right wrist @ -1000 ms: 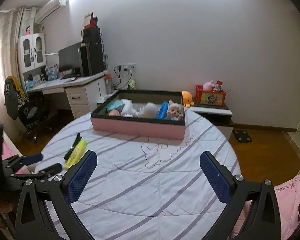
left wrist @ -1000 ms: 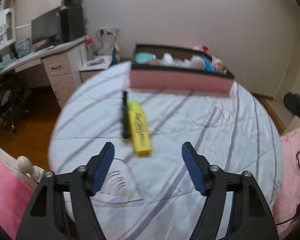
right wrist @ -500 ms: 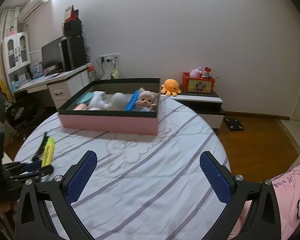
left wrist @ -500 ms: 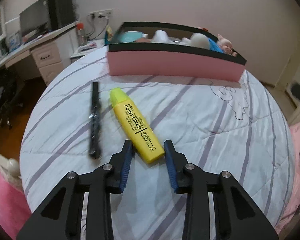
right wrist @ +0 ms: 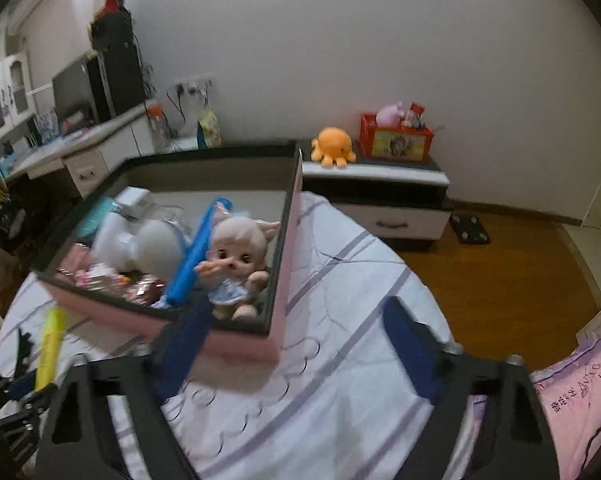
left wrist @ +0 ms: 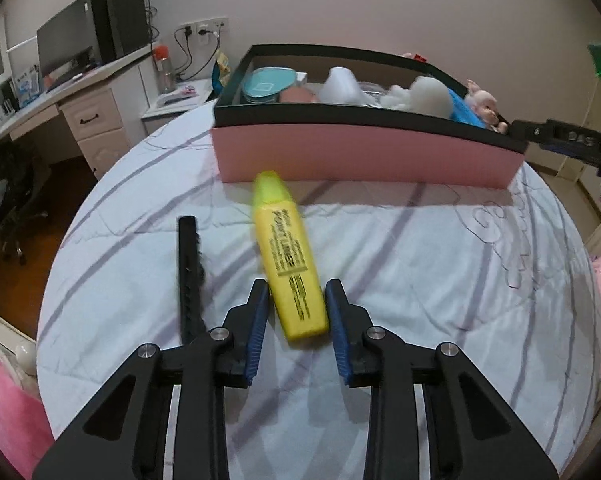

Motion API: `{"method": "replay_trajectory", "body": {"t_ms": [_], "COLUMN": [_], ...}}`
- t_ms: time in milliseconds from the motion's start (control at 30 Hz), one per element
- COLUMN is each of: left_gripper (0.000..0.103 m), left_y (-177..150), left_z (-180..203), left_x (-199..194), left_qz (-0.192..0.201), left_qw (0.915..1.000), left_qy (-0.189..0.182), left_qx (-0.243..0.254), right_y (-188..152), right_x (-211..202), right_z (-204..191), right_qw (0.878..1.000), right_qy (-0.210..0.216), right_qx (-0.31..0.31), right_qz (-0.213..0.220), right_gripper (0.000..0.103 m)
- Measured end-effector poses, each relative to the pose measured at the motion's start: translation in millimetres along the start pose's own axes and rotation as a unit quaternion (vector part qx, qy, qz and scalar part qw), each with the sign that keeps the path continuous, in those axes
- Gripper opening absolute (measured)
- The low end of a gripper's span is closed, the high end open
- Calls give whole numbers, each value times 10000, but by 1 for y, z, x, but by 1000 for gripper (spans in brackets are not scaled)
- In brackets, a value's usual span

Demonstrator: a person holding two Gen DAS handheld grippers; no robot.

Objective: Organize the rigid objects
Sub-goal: 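Grasp the yellow highlighter with the left gripper, then carry the highlighter into the pink box and open the left gripper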

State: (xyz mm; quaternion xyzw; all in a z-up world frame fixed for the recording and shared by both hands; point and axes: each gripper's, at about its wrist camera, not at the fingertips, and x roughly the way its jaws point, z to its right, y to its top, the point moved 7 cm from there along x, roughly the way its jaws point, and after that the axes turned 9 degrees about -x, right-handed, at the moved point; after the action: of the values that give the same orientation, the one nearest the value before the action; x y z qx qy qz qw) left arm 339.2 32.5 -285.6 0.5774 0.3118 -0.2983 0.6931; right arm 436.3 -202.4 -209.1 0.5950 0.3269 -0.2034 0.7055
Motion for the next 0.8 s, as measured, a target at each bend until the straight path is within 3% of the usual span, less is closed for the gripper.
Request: {"method": "replay_trajectory", "body": {"t_ms": [100, 300, 467, 667, 800], "left_gripper": [30, 26, 26, 26, 26], "left_y": [6, 14, 21, 32, 43], "left_z": [-6, -11, -17, -37, -40], "left_x": [4, 11, 8, -17, -34], "left_qz": [-12, -20, 160, 447, 668], "left_qw": [9999, 9999, 9998, 9988, 9975], "left_qy": [-109, -133, 98, 68, 84], "left_qx": [-66, -36, -17, -187, -213], "right_y": [4, 8, 8, 8, 7], "right_x": [13, 28, 30, 30, 30], "right_z": [1, -1, -2, -1, -5], "right_qw": [9998, 9982, 9978, 9977, 9974], "right_qy": [80, 244, 249, 260, 296], "right_qx": [-65, -184, -190, -179, -196], "right_qz": [-198, -522, -587, -595, -620], "right_gripper": [44, 34, 33, 33, 26]}}
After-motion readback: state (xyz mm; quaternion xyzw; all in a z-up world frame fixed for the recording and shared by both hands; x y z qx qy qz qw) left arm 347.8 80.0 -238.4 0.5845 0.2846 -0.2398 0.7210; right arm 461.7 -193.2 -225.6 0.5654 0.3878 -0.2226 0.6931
